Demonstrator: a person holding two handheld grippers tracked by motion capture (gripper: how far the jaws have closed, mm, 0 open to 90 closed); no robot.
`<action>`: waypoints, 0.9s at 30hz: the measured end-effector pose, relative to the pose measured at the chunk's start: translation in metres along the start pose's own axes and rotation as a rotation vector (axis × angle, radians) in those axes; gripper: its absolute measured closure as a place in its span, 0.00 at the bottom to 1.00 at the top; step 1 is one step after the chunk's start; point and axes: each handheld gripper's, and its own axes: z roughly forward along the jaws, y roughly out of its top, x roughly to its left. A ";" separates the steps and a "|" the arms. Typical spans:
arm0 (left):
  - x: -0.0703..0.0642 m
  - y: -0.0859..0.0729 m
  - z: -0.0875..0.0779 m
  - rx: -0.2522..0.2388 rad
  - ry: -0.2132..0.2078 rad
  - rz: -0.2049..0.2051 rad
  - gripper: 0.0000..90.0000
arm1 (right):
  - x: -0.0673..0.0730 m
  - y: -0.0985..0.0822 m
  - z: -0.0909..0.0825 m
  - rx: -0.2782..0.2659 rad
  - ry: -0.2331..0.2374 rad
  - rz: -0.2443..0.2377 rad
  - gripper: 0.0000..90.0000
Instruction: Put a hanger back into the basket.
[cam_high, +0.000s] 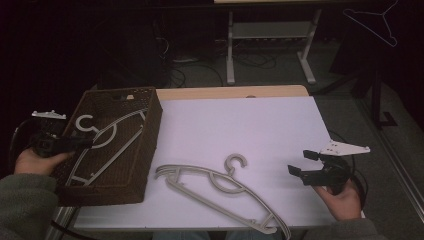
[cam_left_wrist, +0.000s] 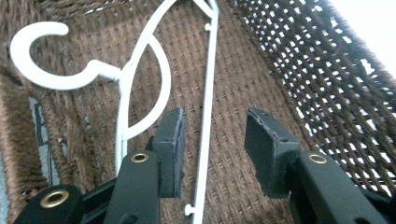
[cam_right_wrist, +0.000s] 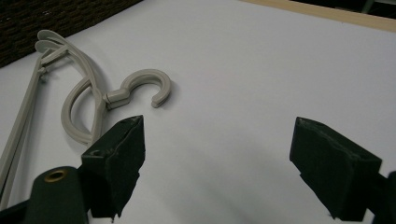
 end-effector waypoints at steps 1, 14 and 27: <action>-0.002 0.001 -0.001 -0.005 -0.005 0.007 0.63 | 0.000 0.000 0.000 0.001 0.000 0.000 0.19; -0.010 0.004 -0.001 -0.002 -0.032 0.027 0.62 | -0.001 0.000 -0.001 -0.004 -0.002 -0.005 0.19; -0.004 -0.003 -0.004 -0.043 -0.137 -0.022 0.58 | 0.001 0.001 0.000 -0.002 -0.002 -0.005 0.19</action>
